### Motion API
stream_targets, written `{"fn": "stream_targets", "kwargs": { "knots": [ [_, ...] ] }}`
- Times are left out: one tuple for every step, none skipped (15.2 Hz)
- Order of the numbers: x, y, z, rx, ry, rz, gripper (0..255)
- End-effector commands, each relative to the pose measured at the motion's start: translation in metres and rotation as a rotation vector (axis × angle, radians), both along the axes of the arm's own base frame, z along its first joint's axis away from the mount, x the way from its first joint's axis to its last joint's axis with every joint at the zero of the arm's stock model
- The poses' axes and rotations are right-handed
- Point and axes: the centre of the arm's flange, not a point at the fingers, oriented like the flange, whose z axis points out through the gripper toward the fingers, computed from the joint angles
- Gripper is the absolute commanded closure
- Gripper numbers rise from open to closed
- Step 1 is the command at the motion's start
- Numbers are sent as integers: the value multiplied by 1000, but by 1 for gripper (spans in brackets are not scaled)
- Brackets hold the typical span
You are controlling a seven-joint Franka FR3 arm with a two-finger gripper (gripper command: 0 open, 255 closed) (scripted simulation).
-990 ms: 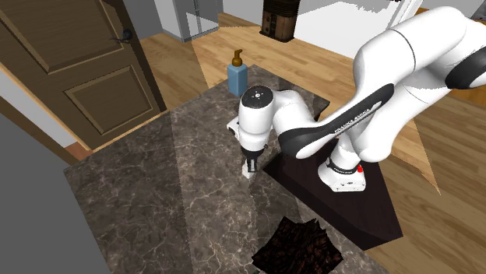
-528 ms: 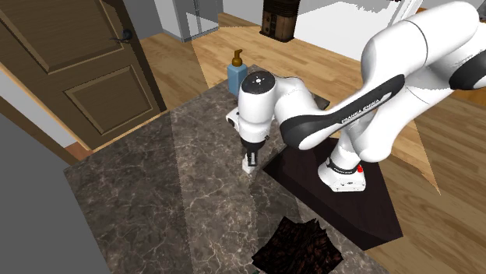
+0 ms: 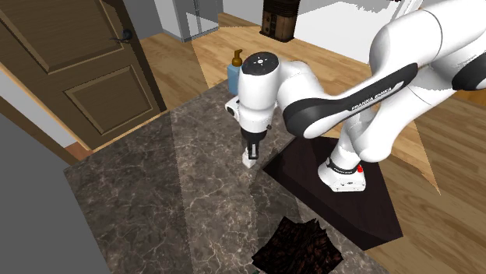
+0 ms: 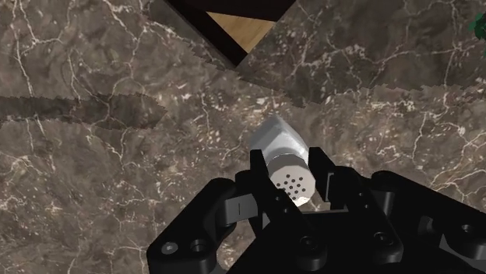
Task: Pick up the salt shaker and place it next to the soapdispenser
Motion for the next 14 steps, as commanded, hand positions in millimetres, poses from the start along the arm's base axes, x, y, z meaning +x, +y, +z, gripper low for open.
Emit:
{"fn": "stream_targets", "kwargs": {
  "knots": [
    [1, -1, 11, 0, 0, 0, 255],
    [1, -1, 16, 0, 0, 0, 255],
    [1, -1, 21, 0, 0, 0, 255],
    [1, -1, 26, 0, 0, 0, 255],
    [1, -1, 32, 0, 0, 0, 255],
    [1, -1, 37, 0, 0, 0, 255],
    [1, -1, 42, 0, 0, 0, 255],
    [1, -1, 48, 0, 0, 0, 255],
    [1, -1, 53, 0, 0, 0, 255],
    [1, -1, 58, 0, 0, 0, 255],
    [1, -1, 63, 0, 0, 0, 255],
    [1, -1, 69, 0, 0, 0, 255],
    [1, -1, 74, 0, 0, 0, 255],
    [1, -1, 79, 0, 0, 0, 255]
  ]
}}
